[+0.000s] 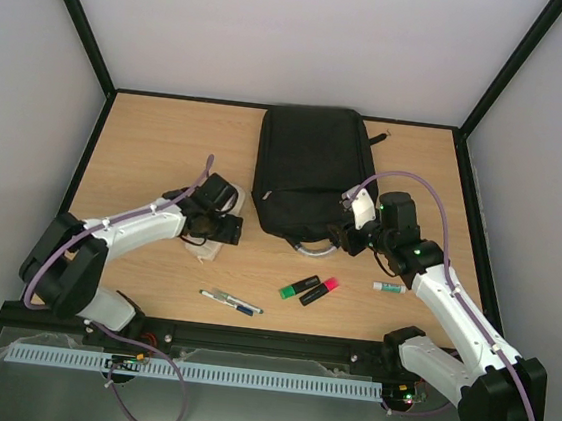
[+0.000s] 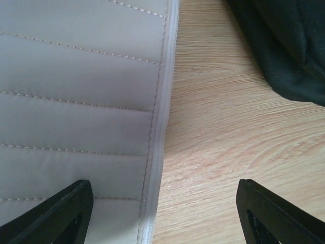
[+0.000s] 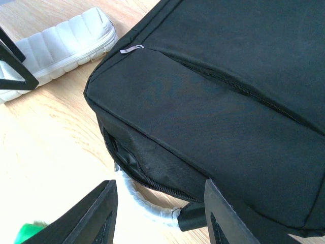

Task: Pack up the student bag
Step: Adjust the stationery at the center of the board, then pick up the stationery from the center of the board.

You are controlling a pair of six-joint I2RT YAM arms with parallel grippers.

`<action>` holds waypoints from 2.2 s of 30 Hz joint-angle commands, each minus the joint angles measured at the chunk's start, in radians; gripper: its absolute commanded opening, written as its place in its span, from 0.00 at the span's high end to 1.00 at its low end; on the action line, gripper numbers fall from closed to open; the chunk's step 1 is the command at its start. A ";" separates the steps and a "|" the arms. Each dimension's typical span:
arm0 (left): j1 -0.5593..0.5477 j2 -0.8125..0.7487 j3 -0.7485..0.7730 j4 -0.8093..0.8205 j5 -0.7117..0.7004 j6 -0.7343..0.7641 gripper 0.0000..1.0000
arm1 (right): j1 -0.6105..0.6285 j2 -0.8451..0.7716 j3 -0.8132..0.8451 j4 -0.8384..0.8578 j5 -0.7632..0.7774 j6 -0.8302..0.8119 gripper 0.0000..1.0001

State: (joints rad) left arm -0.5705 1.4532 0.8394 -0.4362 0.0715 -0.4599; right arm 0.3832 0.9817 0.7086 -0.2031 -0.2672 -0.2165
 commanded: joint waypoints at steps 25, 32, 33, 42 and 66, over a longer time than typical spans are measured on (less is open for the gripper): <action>-0.278 0.335 0.159 -0.293 -0.630 -0.021 0.08 | -0.013 -0.006 -0.014 -0.019 -0.009 -0.003 0.53; -0.277 0.374 0.168 -0.296 -0.682 -0.044 0.16 | -0.018 -0.006 -0.014 -0.021 -0.013 -0.003 0.53; -0.275 0.355 0.168 -0.296 -0.689 -0.049 0.20 | -0.019 -0.006 -0.014 -0.021 -0.013 -0.002 0.53; -0.202 0.136 0.151 -0.213 -0.483 0.024 0.45 | -0.020 0.025 -0.012 -0.023 -0.017 -0.003 0.53; -0.088 -0.244 -0.059 0.162 0.285 0.050 0.49 | 0.101 0.254 0.155 -0.166 0.348 -0.669 0.40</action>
State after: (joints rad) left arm -0.6624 1.2526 0.8062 -0.3248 0.2558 -0.3916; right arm 0.4484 1.1618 0.7975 -0.3477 -0.0044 -0.7959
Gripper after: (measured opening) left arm 0.513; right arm 0.601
